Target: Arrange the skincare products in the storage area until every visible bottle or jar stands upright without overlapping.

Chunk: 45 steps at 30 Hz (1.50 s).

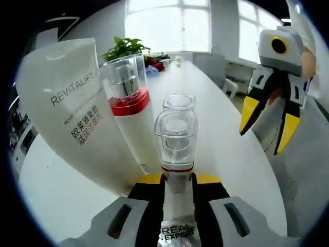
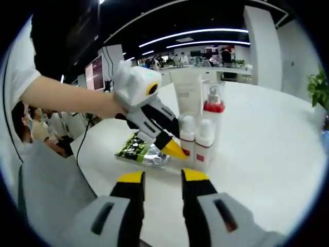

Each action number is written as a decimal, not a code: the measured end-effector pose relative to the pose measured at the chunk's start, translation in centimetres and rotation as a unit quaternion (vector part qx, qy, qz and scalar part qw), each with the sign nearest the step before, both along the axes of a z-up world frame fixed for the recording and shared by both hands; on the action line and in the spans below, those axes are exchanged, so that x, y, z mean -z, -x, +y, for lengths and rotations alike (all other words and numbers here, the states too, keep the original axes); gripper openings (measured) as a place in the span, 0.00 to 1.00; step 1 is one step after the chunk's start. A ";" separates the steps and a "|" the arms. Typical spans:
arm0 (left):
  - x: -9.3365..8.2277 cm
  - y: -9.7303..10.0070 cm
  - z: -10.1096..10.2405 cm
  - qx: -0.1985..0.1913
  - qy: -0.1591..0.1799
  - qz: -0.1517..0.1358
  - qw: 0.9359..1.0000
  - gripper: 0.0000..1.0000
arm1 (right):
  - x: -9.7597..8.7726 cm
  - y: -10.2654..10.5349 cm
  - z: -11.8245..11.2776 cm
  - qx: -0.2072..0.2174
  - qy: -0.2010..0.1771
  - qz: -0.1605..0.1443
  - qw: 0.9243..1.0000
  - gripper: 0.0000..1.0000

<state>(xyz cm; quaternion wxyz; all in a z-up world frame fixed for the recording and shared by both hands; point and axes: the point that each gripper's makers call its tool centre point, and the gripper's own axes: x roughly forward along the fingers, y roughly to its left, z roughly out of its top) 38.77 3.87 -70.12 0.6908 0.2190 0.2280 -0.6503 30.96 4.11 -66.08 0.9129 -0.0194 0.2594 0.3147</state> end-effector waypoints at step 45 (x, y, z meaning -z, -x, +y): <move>-2.2 7.2 11.8 -0.268 0.002 0.094 0.959 0.66 | -3.5 1.7 -2.1 0.005 0.017 -0.033 0.999 0.63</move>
